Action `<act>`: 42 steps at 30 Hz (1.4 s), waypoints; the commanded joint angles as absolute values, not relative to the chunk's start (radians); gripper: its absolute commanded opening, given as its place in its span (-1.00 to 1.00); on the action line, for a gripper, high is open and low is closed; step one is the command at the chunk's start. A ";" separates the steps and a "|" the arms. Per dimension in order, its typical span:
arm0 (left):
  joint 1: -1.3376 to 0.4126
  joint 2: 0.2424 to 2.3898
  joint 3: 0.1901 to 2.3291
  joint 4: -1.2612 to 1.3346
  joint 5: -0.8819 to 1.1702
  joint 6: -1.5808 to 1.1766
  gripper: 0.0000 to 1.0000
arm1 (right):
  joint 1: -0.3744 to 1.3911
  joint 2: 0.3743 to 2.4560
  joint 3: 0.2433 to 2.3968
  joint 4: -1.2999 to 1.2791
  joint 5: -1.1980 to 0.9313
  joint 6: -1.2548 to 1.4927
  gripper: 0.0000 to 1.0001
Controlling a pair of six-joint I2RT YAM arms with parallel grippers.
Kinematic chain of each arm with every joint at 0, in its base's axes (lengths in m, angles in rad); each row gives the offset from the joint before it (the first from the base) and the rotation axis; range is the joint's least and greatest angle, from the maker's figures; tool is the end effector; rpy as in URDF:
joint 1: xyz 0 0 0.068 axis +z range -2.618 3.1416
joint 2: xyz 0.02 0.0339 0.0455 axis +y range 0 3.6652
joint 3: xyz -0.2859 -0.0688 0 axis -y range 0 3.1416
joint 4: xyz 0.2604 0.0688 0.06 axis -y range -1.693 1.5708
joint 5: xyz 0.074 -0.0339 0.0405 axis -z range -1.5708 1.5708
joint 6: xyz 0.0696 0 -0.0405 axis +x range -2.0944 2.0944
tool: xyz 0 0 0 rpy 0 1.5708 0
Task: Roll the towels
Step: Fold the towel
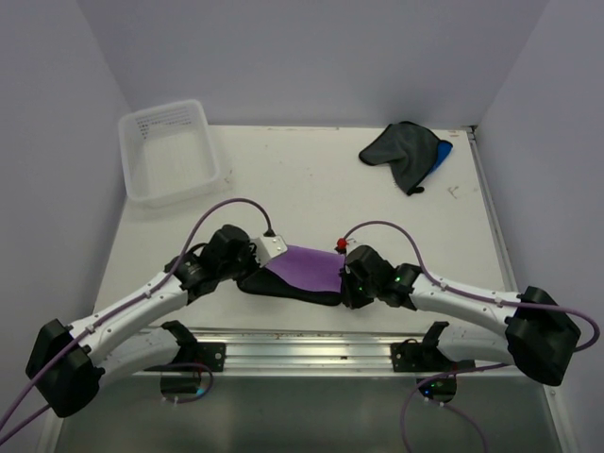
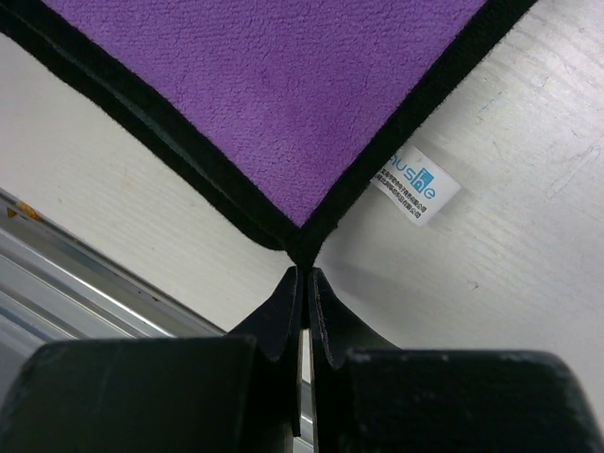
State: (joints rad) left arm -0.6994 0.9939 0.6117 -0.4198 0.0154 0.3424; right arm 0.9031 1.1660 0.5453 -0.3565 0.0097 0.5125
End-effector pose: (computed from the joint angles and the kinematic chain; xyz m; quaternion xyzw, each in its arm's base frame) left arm 0.1737 -0.1475 0.2085 0.4638 0.8026 -0.0736 0.3678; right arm 0.1457 0.1837 0.1546 -0.1842 0.9384 0.1866 0.2252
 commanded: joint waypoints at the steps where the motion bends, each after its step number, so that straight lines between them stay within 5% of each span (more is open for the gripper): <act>1: -0.712 0.940 0.634 -0.439 0.028 0.367 -0.72 | 0.908 1.166 0.538 -0.330 0.026 0.503 -1.00; 2: -0.713 0.930 0.630 -0.439 0.023 0.367 -0.52 | 0.907 1.167 0.534 -0.328 0.025 0.503 -1.00; 5: -0.713 0.887 0.621 -0.434 0.012 0.364 -0.34 | 0.907 1.173 0.529 -0.324 0.023 0.506 -1.00; 12: -0.713 0.857 0.612 -0.436 0.005 0.365 -0.49 | 0.908 1.177 0.525 -0.322 0.025 0.512 -1.00; 18: -0.713 0.828 0.600 -0.365 -0.103 0.319 -0.27 | 0.907 1.163 0.537 -0.342 0.026 0.514 -1.00; 30: -0.712 0.807 0.554 -0.192 -0.140 0.244 -0.17 | 0.914 1.140 0.506 -0.328 0.005 0.525 -1.00; 33: -0.712 0.802 0.548 -0.176 -0.147 0.244 -0.17 | 0.919 1.134 0.505 -0.330 0.005 0.528 -0.89; 37: -0.710 0.790 0.540 -0.169 -0.175 0.258 -0.14 | 0.928 1.094 0.514 -0.351 0.005 0.520 -0.32; 42: -0.712 0.778 0.537 -0.167 -0.169 0.255 -0.14 | 0.930 1.036 0.549 -0.420 0.015 0.512 0.12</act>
State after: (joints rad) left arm -0.7094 0.7925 0.5415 -0.2234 -0.1543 0.2684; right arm 0.9249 1.0752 0.5087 -0.3676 0.0090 0.5167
